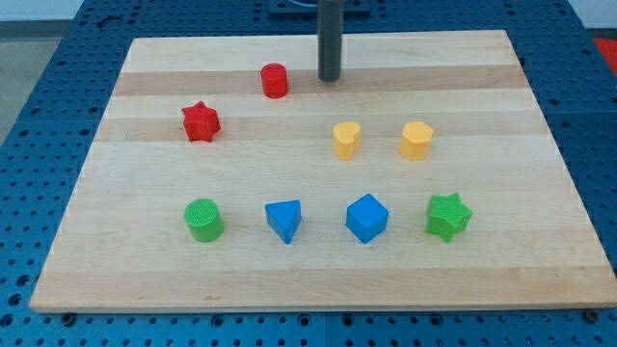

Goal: Move the red circle towards the blue triangle

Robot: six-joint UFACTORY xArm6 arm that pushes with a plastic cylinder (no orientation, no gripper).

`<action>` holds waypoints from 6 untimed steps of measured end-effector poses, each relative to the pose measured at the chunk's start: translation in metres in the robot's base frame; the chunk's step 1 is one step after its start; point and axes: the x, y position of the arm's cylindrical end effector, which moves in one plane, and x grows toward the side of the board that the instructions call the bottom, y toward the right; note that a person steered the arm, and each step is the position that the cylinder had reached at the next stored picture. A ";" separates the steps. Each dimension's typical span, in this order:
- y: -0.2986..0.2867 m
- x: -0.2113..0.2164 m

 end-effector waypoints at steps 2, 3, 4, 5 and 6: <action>-0.081 0.002; -0.092 0.006; -0.092 0.024; -0.089 0.040; -0.068 0.035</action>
